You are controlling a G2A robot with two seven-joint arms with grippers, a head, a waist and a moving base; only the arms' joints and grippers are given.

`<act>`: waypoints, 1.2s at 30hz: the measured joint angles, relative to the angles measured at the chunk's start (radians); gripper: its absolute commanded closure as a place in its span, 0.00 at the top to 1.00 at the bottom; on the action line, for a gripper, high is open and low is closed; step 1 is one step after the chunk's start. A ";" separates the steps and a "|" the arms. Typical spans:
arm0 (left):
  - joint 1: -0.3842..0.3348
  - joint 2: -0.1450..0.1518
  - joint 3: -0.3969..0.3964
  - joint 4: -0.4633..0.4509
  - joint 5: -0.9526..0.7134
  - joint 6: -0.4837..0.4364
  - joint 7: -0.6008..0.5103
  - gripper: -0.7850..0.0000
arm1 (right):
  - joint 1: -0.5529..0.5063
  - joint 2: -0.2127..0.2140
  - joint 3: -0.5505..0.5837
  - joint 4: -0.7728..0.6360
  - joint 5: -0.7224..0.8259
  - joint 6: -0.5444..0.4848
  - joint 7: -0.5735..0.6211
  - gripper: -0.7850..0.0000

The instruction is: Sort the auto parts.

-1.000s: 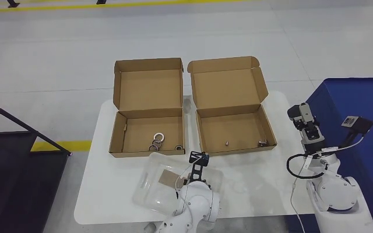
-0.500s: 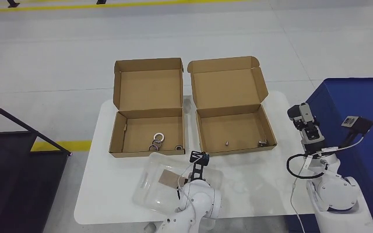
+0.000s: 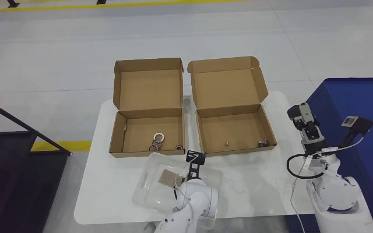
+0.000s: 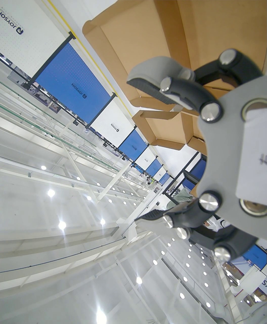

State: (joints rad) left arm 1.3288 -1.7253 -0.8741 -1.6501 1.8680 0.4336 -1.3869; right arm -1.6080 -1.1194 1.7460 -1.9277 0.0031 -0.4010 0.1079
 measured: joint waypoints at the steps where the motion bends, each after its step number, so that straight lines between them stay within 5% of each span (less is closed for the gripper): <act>1: 0.006 0.002 -0.004 -0.021 -0.003 0.002 0.002 0.00 | 0.000 0.000 0.000 0.000 0.000 0.000 0.000 1.00; 11: 0.103 0.046 -0.053 -0.397 -0.392 0.026 0.040 0.00 | 0.000 0.000 0.000 0.000 0.000 0.000 0.000 1.00; 15: 0.169 0.061 -0.125 -0.497 -0.623 -0.059 0.094 0.00 | 0.000 0.000 0.000 0.000 0.000 0.000 0.000 1.00; 18: 0.199 0.066 -0.185 -0.510 -0.762 -0.099 0.125 0.00 | 0.000 0.000 0.000 0.000 0.000 0.000 0.000 1.00; 27: 0.210 0.061 -0.180 -0.517 -0.788 -0.100 0.108 0.00 | 0.000 0.000 0.000 0.000 0.000 0.000 0.000 1.00; 30: 0.196 0.055 -0.274 -0.530 -1.015 -0.118 0.046 0.00 | 0.000 0.000 0.000 0.000 0.000 0.000 0.000 1.00; 36: 0.110 0.059 -0.485 -0.400 -1.829 -0.148 -0.127 0.00 | 0.000 0.000 0.000 0.000 0.000 0.000 0.000 1.00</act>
State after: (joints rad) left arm 1.4393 -1.6666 -1.3595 -2.0505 0.0387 0.2859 -1.5138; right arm -1.6080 -1.1194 1.7460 -1.9277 0.0031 -0.4010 0.1079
